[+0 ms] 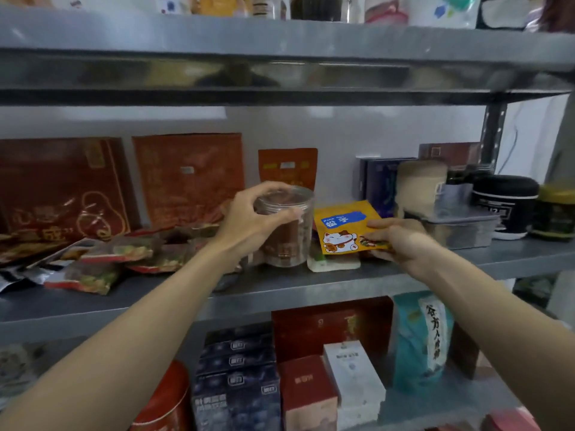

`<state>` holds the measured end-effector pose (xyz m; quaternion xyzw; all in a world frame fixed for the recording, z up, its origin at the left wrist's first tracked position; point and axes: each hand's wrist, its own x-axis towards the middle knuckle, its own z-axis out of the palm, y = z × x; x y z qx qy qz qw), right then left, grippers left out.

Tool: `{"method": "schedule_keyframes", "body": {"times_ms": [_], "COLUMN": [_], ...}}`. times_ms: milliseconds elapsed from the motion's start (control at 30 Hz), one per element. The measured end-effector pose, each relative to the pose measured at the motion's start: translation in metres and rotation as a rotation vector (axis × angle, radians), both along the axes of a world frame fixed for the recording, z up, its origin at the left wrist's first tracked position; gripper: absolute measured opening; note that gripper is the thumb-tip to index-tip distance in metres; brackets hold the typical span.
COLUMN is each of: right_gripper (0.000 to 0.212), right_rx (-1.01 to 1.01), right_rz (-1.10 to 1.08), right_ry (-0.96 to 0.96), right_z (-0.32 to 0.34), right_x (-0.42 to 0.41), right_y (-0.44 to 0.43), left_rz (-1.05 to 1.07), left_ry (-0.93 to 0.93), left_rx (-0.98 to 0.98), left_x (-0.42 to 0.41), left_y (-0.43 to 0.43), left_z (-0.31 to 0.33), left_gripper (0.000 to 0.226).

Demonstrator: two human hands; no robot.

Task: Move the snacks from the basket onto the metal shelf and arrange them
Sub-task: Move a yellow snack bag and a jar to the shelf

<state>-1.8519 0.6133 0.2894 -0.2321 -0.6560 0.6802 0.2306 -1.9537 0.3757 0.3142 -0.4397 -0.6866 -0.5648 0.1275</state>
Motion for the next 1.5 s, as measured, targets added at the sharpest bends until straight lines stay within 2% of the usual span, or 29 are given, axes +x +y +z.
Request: {"method": "schedule_keyframes", "body": {"times_ms": [100,333,433,533,633,733,867,933,1100,1300,1500], "right_gripper": [0.026,0.014,0.020,0.028,0.042,0.062,0.097,0.107,0.104,0.079,0.079], "right_rx": [0.112,0.462,0.550,0.642,0.652,0.676,0.699,0.679,0.676,0.627,0.532], "right_rz": [0.048,0.156,0.187,0.191,0.144,0.107,0.322,0.406,0.267,0.092,0.026], "right_ry": [-0.095,-0.260,-0.284,-0.317,-0.243,-0.038,0.094,0.121,0.225,0.298,0.299], "right_z": [-0.002,-0.005,-0.005,-0.005,-0.004,-0.001,0.011,0.017,0.024,0.027,0.028], "right_x": [-0.018,-0.026,-0.027,-0.028,-0.027,-0.023,-0.014,-0.014,-0.028,-0.051,-0.080], "right_y": [0.013,0.028,0.032,0.037,0.038,0.035,0.022,0.013,0.007,0.027,0.058], "left_rz": [0.026,0.065,0.074,0.083,0.081,0.067,0.074,0.083,0.129,0.100,0.040], "left_ry": [-0.020,-0.048,-0.061,-0.050,-0.051,-0.059,-0.045,-0.032,-0.009,-0.053,-0.130], "left_rx": [0.005,-0.013,-0.035,-0.058,-0.034,-0.014,-0.021,-0.016,0.002,-0.060,-0.105], "left_x": [-0.006,-0.011,-0.010,-0.010,-0.010,-0.010,-0.009,-0.011,-0.019,-0.028,-0.051], "left_y": [0.016,0.041,0.047,0.052,0.055,0.060,0.073,0.083,0.112,0.138,0.148], "left_z": [0.006,0.007,0.007,0.007,0.009,0.012,0.018,0.022,0.030,0.038,0.036], "left_gripper": [0.030,0.035,0.040,0.035,0.033,0.034,0.033,0.032,0.043,0.053,0.075]}}
